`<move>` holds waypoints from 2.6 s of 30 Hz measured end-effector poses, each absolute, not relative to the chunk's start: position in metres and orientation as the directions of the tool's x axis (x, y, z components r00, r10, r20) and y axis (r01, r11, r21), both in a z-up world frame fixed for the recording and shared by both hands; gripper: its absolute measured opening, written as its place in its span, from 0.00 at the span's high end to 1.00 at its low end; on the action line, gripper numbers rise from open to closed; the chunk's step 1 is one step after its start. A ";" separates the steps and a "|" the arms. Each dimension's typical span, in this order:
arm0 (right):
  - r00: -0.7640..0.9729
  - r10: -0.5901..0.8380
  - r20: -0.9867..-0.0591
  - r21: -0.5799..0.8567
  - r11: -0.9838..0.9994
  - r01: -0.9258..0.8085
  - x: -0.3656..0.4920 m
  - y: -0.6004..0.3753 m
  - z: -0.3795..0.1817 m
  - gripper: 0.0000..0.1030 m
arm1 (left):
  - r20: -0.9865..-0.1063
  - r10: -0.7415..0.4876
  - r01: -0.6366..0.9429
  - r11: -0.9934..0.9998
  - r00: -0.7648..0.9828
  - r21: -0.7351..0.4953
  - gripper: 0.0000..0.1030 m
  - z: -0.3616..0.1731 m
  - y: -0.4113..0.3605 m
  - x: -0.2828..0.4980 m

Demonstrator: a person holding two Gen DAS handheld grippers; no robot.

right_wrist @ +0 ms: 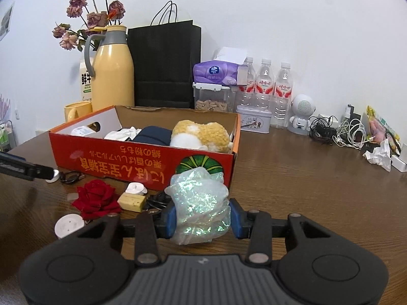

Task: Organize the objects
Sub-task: 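Grasp the iridescent plastic bag with the right tool while the left tool approaches a white cap, then carry the cap with the left tool while the right tool carries the bag, both releasing into the box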

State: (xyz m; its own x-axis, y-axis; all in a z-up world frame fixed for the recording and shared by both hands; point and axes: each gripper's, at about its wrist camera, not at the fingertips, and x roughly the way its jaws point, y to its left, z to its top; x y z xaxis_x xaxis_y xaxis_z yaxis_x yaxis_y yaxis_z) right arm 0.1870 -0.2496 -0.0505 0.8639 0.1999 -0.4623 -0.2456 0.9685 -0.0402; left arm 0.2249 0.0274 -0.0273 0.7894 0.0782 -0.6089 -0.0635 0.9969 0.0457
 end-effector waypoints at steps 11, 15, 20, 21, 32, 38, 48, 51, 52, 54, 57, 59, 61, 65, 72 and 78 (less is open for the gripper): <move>0.858 0.201 -0.474 -0.038 0.968 -0.248 0.188 -0.249 -0.053 0.61 | -0.616 0.013 -0.024 1.000 0.788 -0.009 0.71 -0.037 0.035 0.231; 0.857 0.200 -0.475 -0.039 0.968 -0.248 0.188 -0.248 -0.054 0.61 | -0.603 0.008 -0.026 0.999 0.797 -0.022 0.72 -0.036 0.036 0.228; 0.857 0.201 -0.474 -0.040 0.968 -0.248 0.188 -0.248 -0.054 0.61 | -0.585 0.024 -0.041 0.999 0.811 -0.016 0.72 -0.034 0.036 0.224; 0.857 0.200 -0.474 -0.040 0.968 -0.248 0.188 -0.248 -0.054 0.61 | -0.582 0.027 -0.046 0.999 0.813 -0.018 0.72 -0.033 0.037 0.224; 0.867 0.199 -0.458 -0.042 0.969 -0.245 0.186 -0.249 -0.050 0.61 | -0.528 0.052 -0.080 0.996 0.848 -0.030 0.72 -0.026 0.039 0.207; 0.880 0.211 -0.425 -0.042 0.967 -0.252 0.183 -0.249 -0.042 0.61 | -0.497 0.034 -0.064 0.997 0.867 -0.043 0.72 -0.014 0.035 0.196; 0.899 0.280 -0.338 -0.060 0.946 -0.317 0.197 -0.228 0.005 0.61 | -0.366 -0.037 0.024 0.999 0.930 -0.039 0.72 0.037 0.009 0.202; 0.899 0.297 -0.322 -0.068 0.940 -0.335 0.212 -0.217 0.018 0.61 | -0.342 -0.058 0.046 0.998 0.938 -0.044 0.72 0.050 0.000 0.214; 0.898 0.302 -0.319 -0.067 0.938 -0.339 0.218 -0.213 0.022 0.61 | -0.338 -0.064 0.052 0.998 0.939 -0.044 0.72 0.053 -0.003 0.218; 0.896 0.311 -0.317 -0.060 0.936 -0.346 0.231 -0.206 0.028 0.61 | -0.328 -0.075 0.065 0.997 0.942 -0.040 0.72 0.057 -0.010 0.226; 0.893 0.318 -0.318 -0.052 0.935 -0.352 0.253 -0.193 0.034 0.61 | -0.326 -0.081 0.071 0.997 0.942 -0.043 0.72 0.058 -0.017 0.242; 0.889 0.320 -0.329 -0.046 0.934 -0.353 0.268 -0.183 0.034 0.61 | -0.331 -0.081 0.067 0.996 0.940 -0.054 0.72 0.058 -0.020 0.256; 0.881 0.321 -0.347 -0.035 0.934 -0.354 0.284 -0.173 0.033 0.61 | -0.340 -0.079 0.060 0.996 0.937 -0.065 0.72 0.056 -0.022 0.268; 0.871 0.314 -0.377 -0.025 0.937 -0.348 0.314 -0.158 0.026 0.61 | -0.367 -0.064 0.039 0.996 0.928 -0.074 0.72 0.051 -0.023 0.294; 0.872 0.260 -0.416 -0.020 0.955 -0.294 0.349 -0.150 0.006 0.61 | -0.414 -0.013 -0.017 0.997 0.910 -0.070 0.72 0.034 -0.018 0.332; 0.849 0.264 -0.458 -0.003 0.955 -0.298 0.358 -0.157 -0.008 0.56 | -0.444 0.009 -0.026 0.999 0.896 -0.032 0.71 0.020 -0.017 0.335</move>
State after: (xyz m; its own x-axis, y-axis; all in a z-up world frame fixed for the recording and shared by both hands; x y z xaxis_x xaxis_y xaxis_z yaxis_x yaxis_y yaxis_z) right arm 0.3575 -0.1565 -0.0078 0.8488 0.2635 -0.4584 -0.2981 0.9545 -0.0033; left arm 0.3355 -0.0168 0.0199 0.8960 0.0089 -0.4439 -0.0258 0.9992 -0.0319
